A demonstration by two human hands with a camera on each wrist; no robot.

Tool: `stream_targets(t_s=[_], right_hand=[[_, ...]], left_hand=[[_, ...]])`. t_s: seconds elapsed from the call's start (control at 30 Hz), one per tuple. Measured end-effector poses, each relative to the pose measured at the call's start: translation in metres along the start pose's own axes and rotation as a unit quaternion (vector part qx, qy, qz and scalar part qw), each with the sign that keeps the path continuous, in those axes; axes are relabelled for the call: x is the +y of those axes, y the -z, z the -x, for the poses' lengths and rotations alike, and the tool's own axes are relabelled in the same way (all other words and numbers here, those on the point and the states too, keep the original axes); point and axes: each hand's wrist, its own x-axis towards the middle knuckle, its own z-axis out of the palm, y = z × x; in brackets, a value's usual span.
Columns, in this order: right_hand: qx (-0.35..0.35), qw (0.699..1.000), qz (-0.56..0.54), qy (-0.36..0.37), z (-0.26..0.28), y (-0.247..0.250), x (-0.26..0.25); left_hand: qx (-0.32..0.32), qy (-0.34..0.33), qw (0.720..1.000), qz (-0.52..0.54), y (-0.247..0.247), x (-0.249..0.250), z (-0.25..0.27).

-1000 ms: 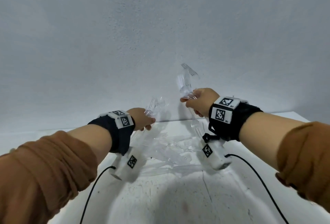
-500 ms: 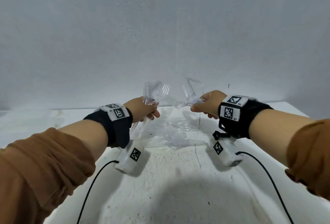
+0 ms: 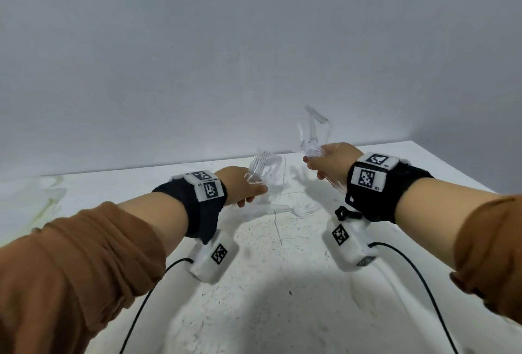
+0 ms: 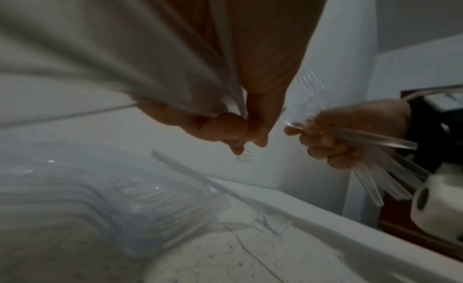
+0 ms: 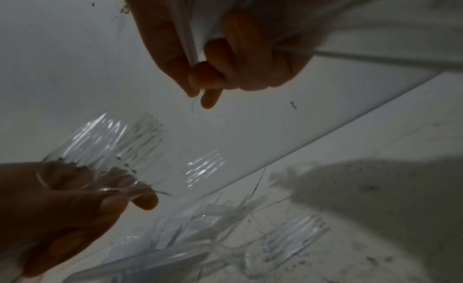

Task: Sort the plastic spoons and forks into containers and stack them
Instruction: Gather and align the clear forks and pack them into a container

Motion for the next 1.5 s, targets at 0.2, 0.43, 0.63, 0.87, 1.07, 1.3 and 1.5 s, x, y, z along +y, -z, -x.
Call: stream_targets(t_s=[0.2,0.43,0.63,0.87,1.07,1.3,1.5], right_hand=[[-0.023,0.997,-0.067,-0.024,0.01,0.01,0.011],[-0.032,0.996,-0.078,-0.027,0.013,0.02,0.03],[-0.036,0.997,-0.063,-0.01,0.015,0.024,0.036],[-0.004,1.0,-0.016,0.017,0.017,0.036,0.029],[0.005,0.999,-0.004,0.053,0.011,0.04,0.012],[-0.071,0.985,0.113,0.104,-0.014,0.014,-0.027],[-0.109,0.942,0.281,0.146,-0.034,-0.022,-0.081]], left_hand=[[-0.04,-0.016,0.993,-0.113,-0.018,0.04,-0.014],[-0.071,0.015,0.985,-0.158,-0.03,0.058,-0.021],[-0.083,0.035,0.987,-0.133,-0.03,0.067,-0.018],[-0.023,0.037,0.998,-0.036,-0.01,0.067,-0.004],[0.062,0.06,0.991,0.105,0.006,0.038,0.009],[0.157,0.082,0.95,0.256,0.023,-0.012,0.026],[0.179,0.075,0.946,0.259,0.051,-0.058,0.032]])
